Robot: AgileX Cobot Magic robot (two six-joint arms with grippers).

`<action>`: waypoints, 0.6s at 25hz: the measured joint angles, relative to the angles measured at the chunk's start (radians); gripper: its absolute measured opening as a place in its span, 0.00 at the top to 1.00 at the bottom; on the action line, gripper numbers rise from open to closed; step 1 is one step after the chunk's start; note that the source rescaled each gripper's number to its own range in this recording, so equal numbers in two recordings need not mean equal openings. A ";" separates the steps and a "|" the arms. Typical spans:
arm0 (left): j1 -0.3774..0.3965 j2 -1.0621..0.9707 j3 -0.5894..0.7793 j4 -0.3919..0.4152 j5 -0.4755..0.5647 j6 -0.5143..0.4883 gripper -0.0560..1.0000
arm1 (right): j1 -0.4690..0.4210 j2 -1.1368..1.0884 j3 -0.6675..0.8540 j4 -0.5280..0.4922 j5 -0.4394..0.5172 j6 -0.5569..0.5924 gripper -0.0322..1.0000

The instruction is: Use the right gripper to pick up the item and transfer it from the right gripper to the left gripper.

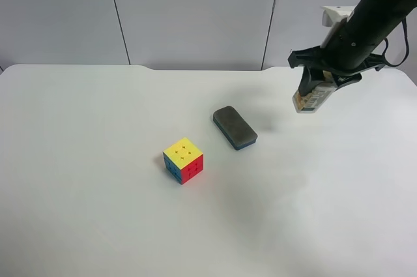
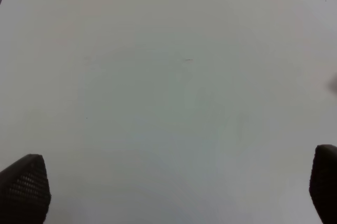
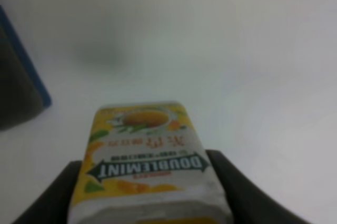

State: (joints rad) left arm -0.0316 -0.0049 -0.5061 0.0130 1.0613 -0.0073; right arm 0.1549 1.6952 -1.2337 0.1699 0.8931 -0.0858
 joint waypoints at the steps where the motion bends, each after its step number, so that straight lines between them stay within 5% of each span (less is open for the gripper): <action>1: 0.000 0.000 0.000 0.000 0.000 0.000 0.00 | 0.000 -0.007 0.000 0.026 0.004 -0.027 0.97; 7: 0.000 0.000 0.000 0.000 0.000 0.000 0.00 | 0.026 -0.019 0.000 0.176 0.048 -0.192 0.97; 15: 0.000 0.000 0.000 0.000 0.000 0.000 0.00 | 0.145 -0.019 0.000 0.240 0.052 -0.286 0.97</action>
State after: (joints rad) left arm -0.0316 -0.0049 -0.5061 0.0130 1.0613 -0.0073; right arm 0.2994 1.6762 -1.2337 0.4100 0.9448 -0.3719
